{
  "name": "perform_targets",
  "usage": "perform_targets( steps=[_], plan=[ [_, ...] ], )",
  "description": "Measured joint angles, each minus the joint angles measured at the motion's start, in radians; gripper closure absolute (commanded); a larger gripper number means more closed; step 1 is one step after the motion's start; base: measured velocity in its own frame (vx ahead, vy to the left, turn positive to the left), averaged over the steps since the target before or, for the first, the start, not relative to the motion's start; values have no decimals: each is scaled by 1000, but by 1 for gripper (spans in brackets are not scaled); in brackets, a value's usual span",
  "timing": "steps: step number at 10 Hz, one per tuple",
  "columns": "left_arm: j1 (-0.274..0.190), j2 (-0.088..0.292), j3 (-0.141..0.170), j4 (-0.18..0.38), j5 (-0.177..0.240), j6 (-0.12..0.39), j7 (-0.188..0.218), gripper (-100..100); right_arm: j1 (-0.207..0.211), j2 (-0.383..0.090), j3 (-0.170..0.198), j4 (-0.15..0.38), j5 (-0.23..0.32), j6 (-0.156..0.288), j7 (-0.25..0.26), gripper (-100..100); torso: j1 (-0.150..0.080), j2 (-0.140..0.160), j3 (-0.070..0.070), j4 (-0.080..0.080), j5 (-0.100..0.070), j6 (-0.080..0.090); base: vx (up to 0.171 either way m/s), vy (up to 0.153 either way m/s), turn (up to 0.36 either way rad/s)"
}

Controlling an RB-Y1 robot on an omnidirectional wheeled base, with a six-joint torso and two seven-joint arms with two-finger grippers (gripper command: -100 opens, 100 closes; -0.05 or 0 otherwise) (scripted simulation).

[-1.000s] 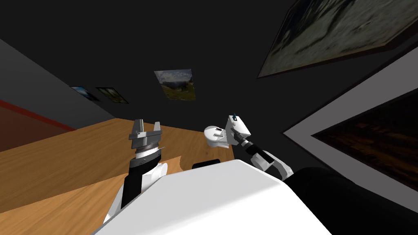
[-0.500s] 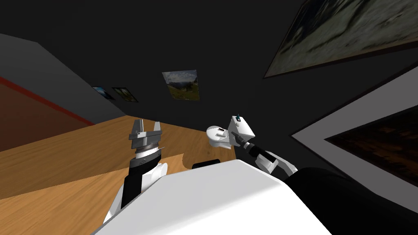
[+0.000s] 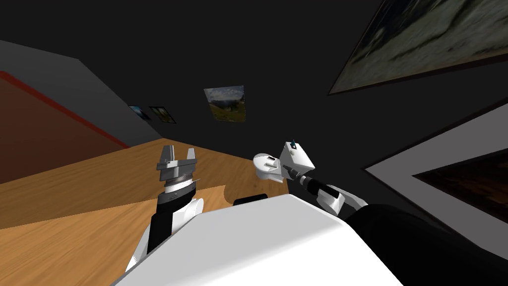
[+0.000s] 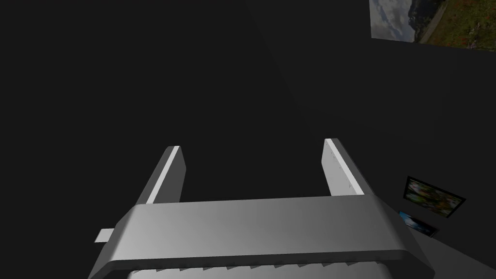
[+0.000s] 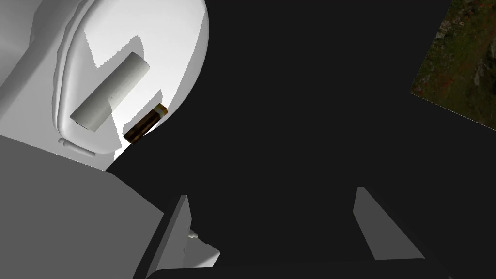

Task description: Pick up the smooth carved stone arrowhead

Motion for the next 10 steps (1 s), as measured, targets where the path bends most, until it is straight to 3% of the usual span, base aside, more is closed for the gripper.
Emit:
perform_targets(
  steps=[7,10],
  plan=[
    [0,0,0,0,0,0,0,0,37,-221,106,101,-98,30,18,-100,0,-2,-1,0,0,0,17,17,79],
    [0,0,0,0,0,0,0,0,67,-304,126,117,-131,57,29,-100,-1,-2,-1,0,0,0,33,5,83]
  ],
)
